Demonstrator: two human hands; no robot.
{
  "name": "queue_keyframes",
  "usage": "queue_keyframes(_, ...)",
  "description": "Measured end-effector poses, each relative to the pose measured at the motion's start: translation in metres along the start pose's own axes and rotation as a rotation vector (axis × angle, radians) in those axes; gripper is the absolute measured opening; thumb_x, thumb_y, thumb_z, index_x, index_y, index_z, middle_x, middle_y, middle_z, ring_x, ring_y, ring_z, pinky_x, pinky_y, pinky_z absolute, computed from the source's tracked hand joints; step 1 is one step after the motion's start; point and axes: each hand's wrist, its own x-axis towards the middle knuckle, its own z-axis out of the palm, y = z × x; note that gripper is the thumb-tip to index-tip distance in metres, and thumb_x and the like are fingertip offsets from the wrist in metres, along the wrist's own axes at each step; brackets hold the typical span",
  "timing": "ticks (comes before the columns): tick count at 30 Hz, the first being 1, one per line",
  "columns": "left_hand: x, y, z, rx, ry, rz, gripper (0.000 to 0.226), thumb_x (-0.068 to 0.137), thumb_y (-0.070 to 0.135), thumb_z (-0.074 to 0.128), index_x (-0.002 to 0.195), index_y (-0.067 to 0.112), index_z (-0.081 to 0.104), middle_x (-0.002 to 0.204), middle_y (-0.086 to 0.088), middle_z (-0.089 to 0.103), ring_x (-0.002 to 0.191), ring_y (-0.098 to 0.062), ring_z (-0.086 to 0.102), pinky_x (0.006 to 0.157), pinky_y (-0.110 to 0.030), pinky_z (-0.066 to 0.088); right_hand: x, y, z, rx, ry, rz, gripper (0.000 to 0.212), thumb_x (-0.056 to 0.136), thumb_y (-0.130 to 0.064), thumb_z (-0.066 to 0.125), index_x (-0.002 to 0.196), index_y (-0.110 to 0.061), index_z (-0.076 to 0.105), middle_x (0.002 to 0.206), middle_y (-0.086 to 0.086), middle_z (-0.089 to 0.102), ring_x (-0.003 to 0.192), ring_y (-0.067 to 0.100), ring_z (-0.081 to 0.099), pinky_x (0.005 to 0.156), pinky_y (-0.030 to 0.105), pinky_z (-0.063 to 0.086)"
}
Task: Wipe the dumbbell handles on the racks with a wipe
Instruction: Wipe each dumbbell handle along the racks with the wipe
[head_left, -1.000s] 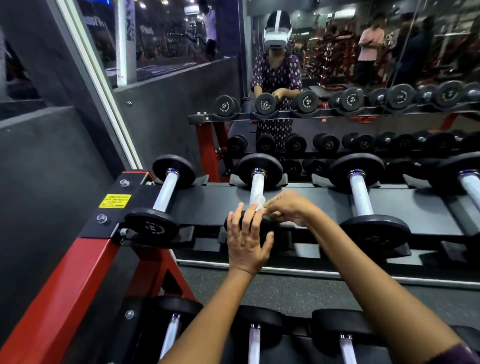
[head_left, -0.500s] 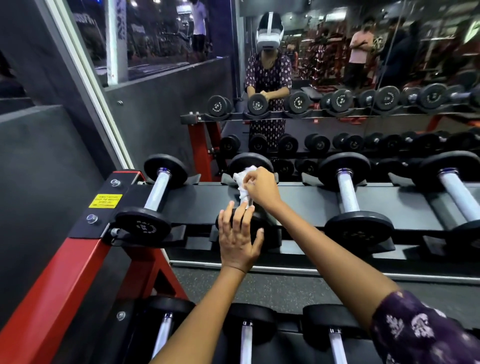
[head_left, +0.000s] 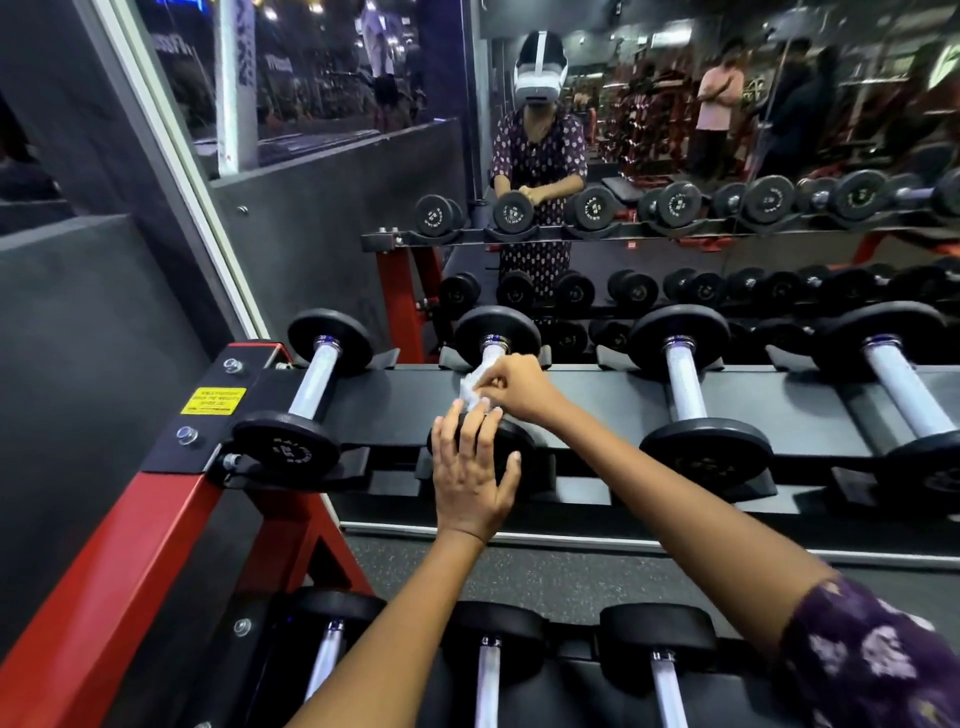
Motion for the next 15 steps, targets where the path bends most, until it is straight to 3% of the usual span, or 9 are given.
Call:
queue_keyframes(3,0.000,0.002,-0.001,-0.002,-0.003,-0.015,0.051,0.085,0.034,0.048,0.130,0.010,0.042,0.135,-0.007,0.040,0.131,-0.031,0.033,0.117,-0.039,0.010,0.007,-0.002,-0.006,-0.064,-0.059,0.001,0.020,0.081,-0.007,0.060,0.095,-0.005,0.074,0.093,0.017,0.071,0.087,0.024,0.061,0.061,0.016,0.029)
queue_keyframes(8,-0.001,0.001,-0.004,-0.010,-0.043,-0.028,0.051,0.086,0.034,0.047,0.131,0.012,0.041,0.136,-0.006,0.041,0.133,-0.030,0.032,0.119,-0.039,0.007,0.038,0.002,-0.014,-0.051,0.047,0.056,0.025,0.084,-0.006,0.057,0.106,0.000,0.068,0.106,0.015,0.067,0.105,0.028,0.059,0.085,0.025,0.037)
queue_keyframes(11,0.000,-0.001,-0.004,-0.004,-0.060,-0.024,0.052,0.086,0.036,0.047,0.133,0.013,0.040,0.137,-0.005,0.039,0.133,-0.030,0.031,0.119,-0.039,0.007,0.023,0.001,-0.009,-0.087,-0.022,-0.065,0.017,0.083,-0.005,0.059,0.091,0.002,0.073,0.086,0.015,0.066,0.093,0.030,0.060,0.076,0.030,0.038)
queue_keyframes(15,-0.002,0.000,-0.006,-0.019,-0.068,-0.020,0.053,0.087,0.037,0.047,0.133,0.012,0.041,0.138,-0.006,0.040,0.134,-0.030,0.031,0.118,-0.040,0.010,-0.009,0.005,-0.007,-0.121,-0.190,-0.150,0.019,0.085,-0.007,0.059,0.086,0.007,0.071,0.090,0.023,0.065,0.081,0.028,0.058,0.064,0.024,0.036)
